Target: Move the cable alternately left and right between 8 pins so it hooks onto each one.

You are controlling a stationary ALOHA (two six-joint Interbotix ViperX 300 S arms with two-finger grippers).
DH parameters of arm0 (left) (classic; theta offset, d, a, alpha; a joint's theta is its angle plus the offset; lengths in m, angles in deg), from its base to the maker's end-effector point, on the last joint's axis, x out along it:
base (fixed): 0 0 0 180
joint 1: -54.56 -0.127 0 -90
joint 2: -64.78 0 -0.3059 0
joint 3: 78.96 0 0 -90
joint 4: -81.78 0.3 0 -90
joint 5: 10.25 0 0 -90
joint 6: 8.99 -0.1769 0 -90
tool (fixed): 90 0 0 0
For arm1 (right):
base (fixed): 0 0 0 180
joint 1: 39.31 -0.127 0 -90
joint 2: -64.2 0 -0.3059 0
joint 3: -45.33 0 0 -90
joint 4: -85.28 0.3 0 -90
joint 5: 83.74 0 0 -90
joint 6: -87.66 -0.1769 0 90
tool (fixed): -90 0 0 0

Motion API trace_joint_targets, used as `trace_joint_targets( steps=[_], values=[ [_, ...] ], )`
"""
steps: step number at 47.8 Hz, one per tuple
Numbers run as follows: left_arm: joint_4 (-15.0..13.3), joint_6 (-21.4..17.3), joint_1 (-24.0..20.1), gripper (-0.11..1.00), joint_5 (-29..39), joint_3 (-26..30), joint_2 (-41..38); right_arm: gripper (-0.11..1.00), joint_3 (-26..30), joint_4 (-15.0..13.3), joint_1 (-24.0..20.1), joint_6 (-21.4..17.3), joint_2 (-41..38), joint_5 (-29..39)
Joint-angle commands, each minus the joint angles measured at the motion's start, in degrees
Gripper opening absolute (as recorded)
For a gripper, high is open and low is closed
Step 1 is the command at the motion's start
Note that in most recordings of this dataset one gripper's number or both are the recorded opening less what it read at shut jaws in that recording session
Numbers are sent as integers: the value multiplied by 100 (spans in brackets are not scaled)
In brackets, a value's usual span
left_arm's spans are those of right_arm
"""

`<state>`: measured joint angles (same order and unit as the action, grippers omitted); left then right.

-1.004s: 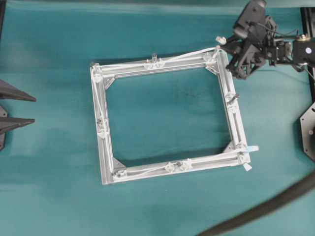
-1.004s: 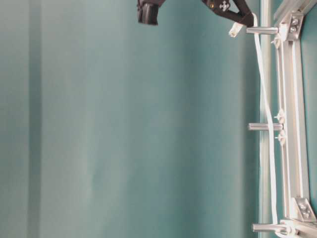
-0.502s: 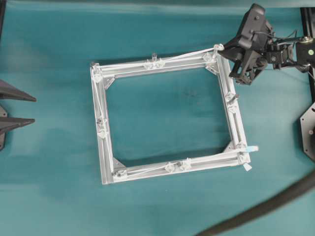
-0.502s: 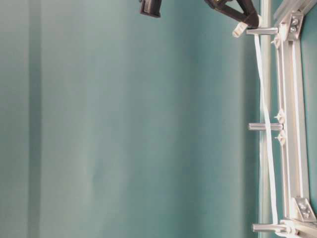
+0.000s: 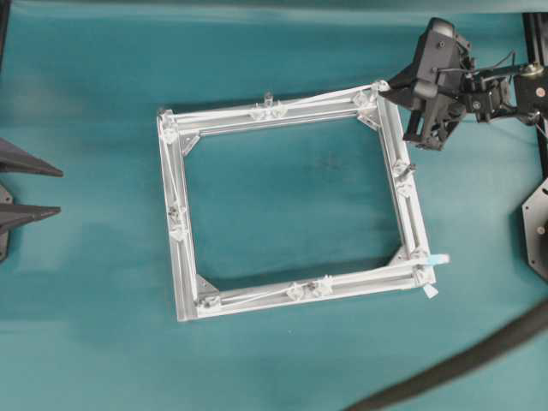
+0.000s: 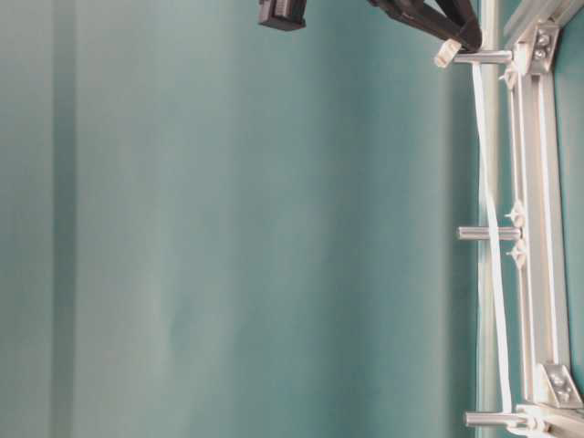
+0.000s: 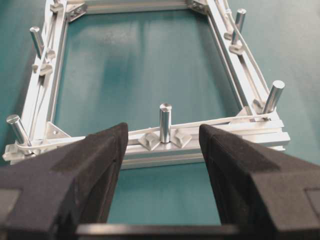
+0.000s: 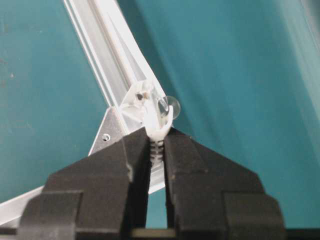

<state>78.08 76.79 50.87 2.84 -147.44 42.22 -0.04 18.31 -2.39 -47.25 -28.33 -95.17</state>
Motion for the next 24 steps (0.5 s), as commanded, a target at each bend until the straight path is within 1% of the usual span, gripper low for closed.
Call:
trace_joint_targets(
  steps=[1,11,14,17,22,24],
  values=[
    [18,35,-26,60,-53,53,-44,7,-79,-62,-272,35,9,-325],
    [18,35,-26,60,-53,62,-44,7,-132,-62,-325,35,62,-483],
    [26,35,-26,60,-53,62,-53,11,-158,-62,-360,35,105,-501],
    [26,35,-26,60,-53,62,-44,22,-167,-62,-387,35,114,-501],
    [18,35,-26,60,-53,53,-53,50,-193,-62,-439,53,149,-483],
    [26,44,-18,60,-53,53,-44,58,-193,-62,-466,53,158,-475]
  ],
)
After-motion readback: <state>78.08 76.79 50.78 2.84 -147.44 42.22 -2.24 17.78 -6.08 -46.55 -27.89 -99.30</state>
